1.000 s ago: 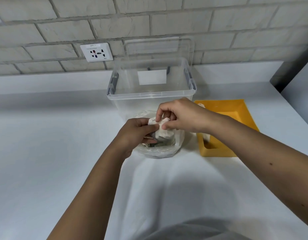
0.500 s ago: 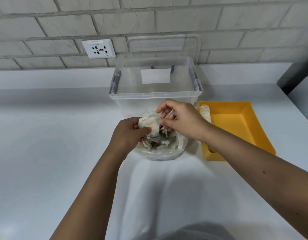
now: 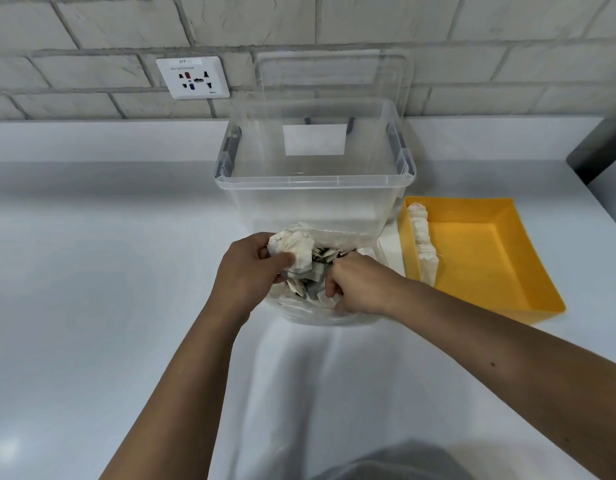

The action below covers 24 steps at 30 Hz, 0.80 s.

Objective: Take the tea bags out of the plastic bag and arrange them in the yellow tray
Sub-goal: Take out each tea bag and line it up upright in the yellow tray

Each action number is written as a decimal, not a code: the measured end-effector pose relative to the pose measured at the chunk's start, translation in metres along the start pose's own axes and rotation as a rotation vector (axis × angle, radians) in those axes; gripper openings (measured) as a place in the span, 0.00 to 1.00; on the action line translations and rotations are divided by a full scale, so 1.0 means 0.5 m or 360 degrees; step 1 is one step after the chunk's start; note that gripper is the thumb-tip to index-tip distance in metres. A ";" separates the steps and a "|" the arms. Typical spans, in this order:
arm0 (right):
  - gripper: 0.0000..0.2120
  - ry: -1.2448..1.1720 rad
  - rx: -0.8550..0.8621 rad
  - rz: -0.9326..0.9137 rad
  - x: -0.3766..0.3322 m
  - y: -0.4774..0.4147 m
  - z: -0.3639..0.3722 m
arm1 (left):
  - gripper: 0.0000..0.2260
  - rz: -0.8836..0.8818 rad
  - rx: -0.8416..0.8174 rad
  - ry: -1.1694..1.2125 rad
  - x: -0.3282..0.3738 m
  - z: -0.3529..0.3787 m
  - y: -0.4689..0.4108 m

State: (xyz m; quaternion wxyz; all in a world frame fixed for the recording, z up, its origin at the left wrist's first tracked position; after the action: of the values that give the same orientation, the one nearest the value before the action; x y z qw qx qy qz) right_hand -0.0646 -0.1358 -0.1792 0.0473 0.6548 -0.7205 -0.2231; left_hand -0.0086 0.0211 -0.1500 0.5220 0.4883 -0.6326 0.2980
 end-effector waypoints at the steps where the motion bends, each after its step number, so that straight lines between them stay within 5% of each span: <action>1: 0.10 0.0032 0.0022 0.0010 0.000 -0.003 0.005 | 0.10 -0.0002 -0.0003 0.0002 0.001 0.001 0.000; 4: 0.04 0.0058 0.0119 0.0089 0.005 -0.010 0.016 | 0.10 -0.0003 -0.0011 0.0001 0.002 0.005 0.002; 10: 0.19 0.0035 0.0255 0.0242 0.000 0.001 0.014 | 0.10 -0.0012 -0.0030 0.0014 0.000 0.008 0.007; 16: 0.14 0.0010 0.0265 0.0286 -0.004 -0.002 0.017 | 0.10 -0.0036 -0.0024 0.0067 -0.001 0.008 0.008; 24: 0.05 -0.0764 0.0499 0.0164 0.039 0.028 -0.026 | 0.08 -0.0069 -0.0003 0.0174 0.007 0.004 0.014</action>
State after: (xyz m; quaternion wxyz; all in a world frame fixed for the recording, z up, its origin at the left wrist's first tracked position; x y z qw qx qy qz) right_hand -0.0755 -0.1575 -0.1667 -0.2151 0.5453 -0.7691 -0.2549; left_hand -0.0157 0.0206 -0.1462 0.5627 0.4844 -0.5927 0.3122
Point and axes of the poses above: each hand's wrist, its own y-axis away from the middle knuckle, its own z-axis out of the palm, x = y × z, the point moved 5 cm from there along -y, towards the middle knuckle, and after that the axes turned 8 degrees about z, right-handed, at the moved point
